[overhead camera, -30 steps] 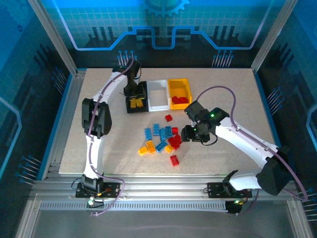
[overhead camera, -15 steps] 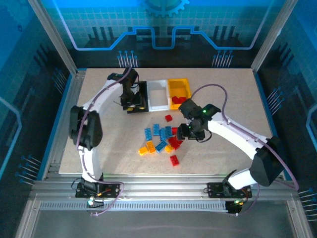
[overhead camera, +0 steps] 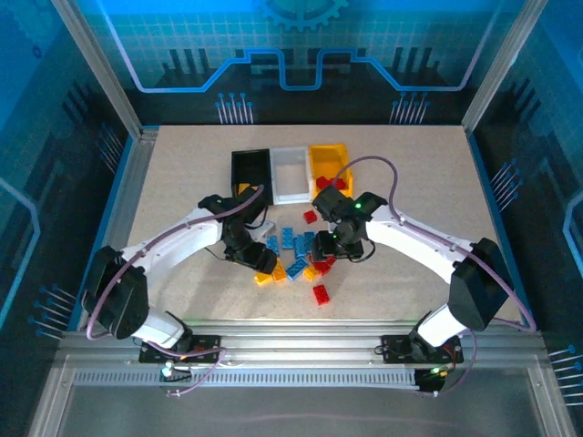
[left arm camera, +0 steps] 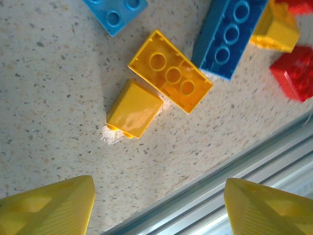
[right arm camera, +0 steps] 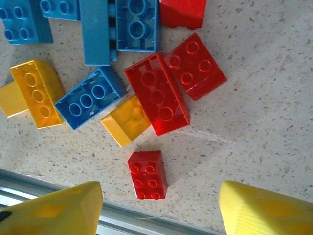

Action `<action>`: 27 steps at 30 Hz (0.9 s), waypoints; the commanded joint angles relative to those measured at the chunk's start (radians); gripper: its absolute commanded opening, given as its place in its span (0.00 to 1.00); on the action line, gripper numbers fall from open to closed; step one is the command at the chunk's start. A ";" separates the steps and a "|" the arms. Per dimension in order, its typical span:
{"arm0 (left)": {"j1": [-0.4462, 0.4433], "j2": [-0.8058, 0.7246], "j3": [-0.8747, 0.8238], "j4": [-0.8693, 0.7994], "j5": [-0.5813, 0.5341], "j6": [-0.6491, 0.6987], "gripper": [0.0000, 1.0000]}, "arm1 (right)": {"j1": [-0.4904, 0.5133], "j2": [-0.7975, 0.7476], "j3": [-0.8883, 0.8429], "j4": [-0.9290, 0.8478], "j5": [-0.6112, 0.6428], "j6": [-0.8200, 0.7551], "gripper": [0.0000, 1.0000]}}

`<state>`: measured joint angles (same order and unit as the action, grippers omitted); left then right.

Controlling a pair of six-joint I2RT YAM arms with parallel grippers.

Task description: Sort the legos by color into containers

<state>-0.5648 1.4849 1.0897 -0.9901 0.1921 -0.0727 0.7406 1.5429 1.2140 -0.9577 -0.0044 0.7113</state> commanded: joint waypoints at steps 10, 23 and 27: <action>-0.061 -0.026 -0.075 0.146 0.008 0.525 0.73 | 0.034 -0.091 -0.055 -0.018 0.047 0.073 0.67; -0.062 0.142 -0.065 0.206 -0.050 0.533 0.73 | 0.005 -0.158 -0.099 -0.045 0.067 0.082 0.67; -0.062 0.167 -0.069 0.208 -0.094 0.530 0.73 | -0.002 -0.156 -0.100 -0.043 0.063 0.079 0.67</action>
<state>-0.6224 1.6314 1.0100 -0.7815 0.1341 0.4294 0.7494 1.4055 1.1255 -0.9787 0.0456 0.7712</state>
